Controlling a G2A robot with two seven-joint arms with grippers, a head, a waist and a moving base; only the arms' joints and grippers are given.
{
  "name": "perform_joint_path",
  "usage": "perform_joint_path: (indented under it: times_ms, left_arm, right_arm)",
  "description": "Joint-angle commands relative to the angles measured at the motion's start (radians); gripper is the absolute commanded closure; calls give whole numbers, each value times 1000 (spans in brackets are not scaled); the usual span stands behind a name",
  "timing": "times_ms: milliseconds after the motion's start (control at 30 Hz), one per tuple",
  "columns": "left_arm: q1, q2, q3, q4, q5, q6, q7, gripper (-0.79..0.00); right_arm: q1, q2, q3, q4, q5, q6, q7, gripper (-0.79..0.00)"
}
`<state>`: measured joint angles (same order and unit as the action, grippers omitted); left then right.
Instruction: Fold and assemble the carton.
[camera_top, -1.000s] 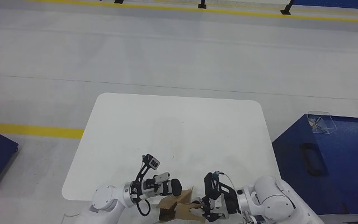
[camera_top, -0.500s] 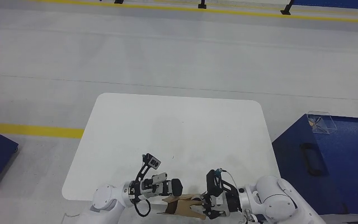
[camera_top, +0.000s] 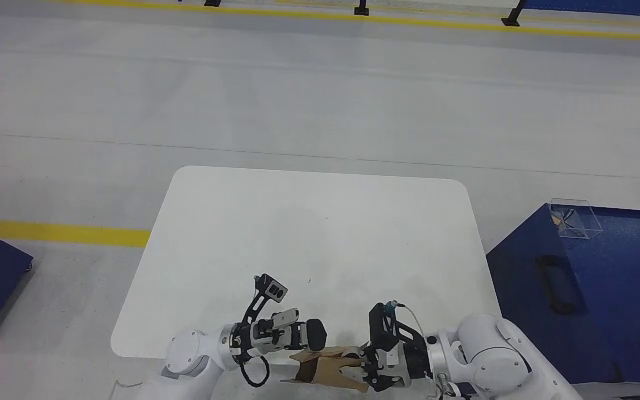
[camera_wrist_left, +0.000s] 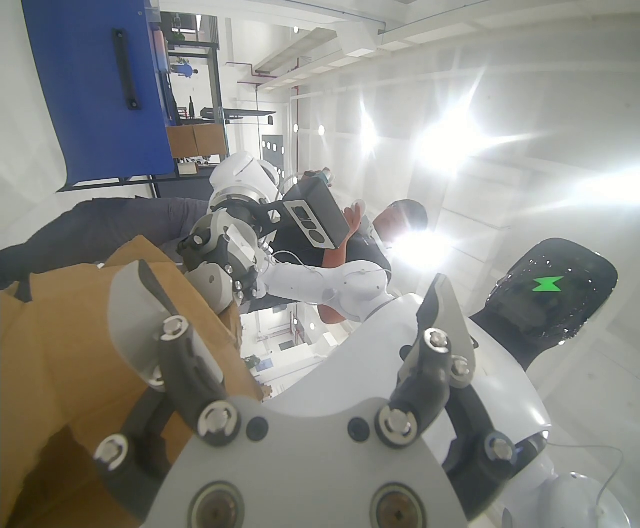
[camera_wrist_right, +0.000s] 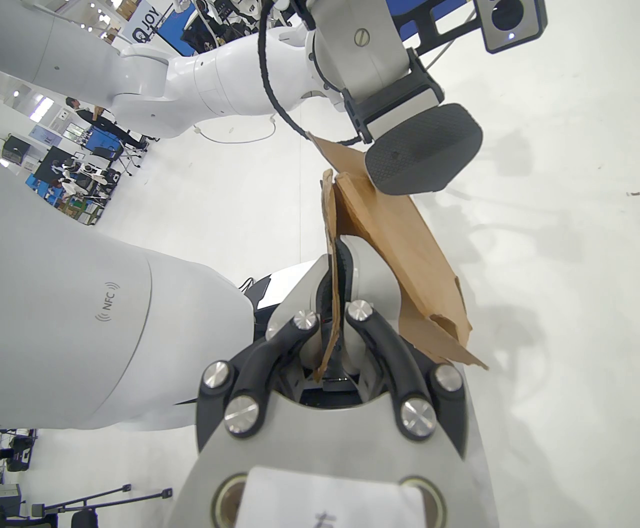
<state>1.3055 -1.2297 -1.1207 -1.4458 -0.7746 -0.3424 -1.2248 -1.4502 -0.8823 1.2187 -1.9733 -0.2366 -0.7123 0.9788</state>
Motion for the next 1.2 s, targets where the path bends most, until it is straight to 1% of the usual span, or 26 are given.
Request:
perform_joint_path:
  times_ms: [0,67,133,233,300,400,467,533,567,667,767,833,933,1167]
  left_arm:
    - [-4,2,-12,-28,-8,1,-8,-785]
    - [-4,12,-57,-55,-10,21,-28,-785]
    - [9,25,-114,-114,19,11,-53,-785]
    - [48,49,-213,-232,191,13,-23,-785]
    - [85,65,-278,-332,352,42,27,-785]
    - [144,82,-337,-475,617,111,100,-785]
    - [178,87,-342,-541,742,152,139,-785]
    - [202,92,-338,-583,842,170,157,-785]
    - [211,94,-336,-596,878,176,168,-785]
    - [222,99,-325,-609,959,220,169,-785]
    - [218,101,-304,-610,1001,271,170,-785]
    - [207,104,-286,-607,1041,299,152,-785]
    - [193,104,-258,-605,1080,338,168,-785]
    - [141,107,-213,-567,1102,379,153,-785]
  right_arm:
    - [0,0,0,0,0,0,0,0]
    - [0,0,0,-1,-5,9,-8,0]
    - [2,0,-4,-7,-22,32,-15,0]
    - [18,3,3,20,26,56,3,0]
    - [36,6,4,60,124,67,43,0]
    - [86,10,1,129,303,98,139,0]
    - [127,11,-3,182,417,123,200,0]
    - [171,9,-23,239,536,158,275,0]
    - [195,7,-33,268,594,174,303,0]
    - [265,0,-74,341,695,235,364,0]
    - [319,-8,-119,389,744,271,400,0]
    - [347,-13,-146,413,750,276,405,0]
    - [376,-21,-183,435,755,271,400,0]
    - [424,-34,-243,455,763,257,386,0]
